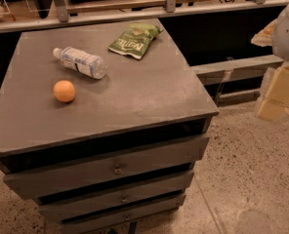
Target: Place blue plastic bottle upright
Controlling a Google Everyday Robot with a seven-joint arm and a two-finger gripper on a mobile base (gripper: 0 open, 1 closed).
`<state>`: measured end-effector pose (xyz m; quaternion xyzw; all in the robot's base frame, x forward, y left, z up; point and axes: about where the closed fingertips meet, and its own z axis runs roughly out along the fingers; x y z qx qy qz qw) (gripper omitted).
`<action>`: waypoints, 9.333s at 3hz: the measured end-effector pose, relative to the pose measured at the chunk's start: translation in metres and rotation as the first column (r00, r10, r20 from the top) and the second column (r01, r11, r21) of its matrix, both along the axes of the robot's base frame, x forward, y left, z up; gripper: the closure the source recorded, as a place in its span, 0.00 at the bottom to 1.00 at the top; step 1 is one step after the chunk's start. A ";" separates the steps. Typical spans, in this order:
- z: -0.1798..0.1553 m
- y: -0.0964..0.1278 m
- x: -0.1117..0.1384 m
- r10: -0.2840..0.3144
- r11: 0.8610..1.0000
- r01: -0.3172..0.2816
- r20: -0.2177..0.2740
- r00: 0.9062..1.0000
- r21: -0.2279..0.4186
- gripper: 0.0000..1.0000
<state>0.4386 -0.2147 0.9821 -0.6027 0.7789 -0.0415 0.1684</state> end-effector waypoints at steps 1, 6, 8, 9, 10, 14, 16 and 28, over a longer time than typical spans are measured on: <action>0.000 0.000 0.000 0.000 1.000 0.000 0.000 1.000 0.000 0.00; 0.033 0.133 0.086 -0.200 0.813 0.151 0.025 0.980 0.562 0.00; 0.026 0.168 0.094 -0.216 0.808 0.161 0.030 0.976 0.567 0.00; 0.018 0.200 0.098 -0.160 0.824 0.111 0.040 0.986 0.556 0.00; 0.018 0.200 0.098 -0.159 0.824 0.111 0.040 0.986 0.556 0.00; -0.003 0.275 0.141 -0.246 0.841 0.207 0.013 0.969 0.500 0.00; -0.027 0.309 0.180 -0.246 0.865 0.214 0.012 0.969 0.454 0.00; -0.087 0.421 0.275 -0.021 0.964 0.050 -0.111 0.994 0.262 0.88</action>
Offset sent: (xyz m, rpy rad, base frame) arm 0.0338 0.0302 0.0099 0.3355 -0.0334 -0.0450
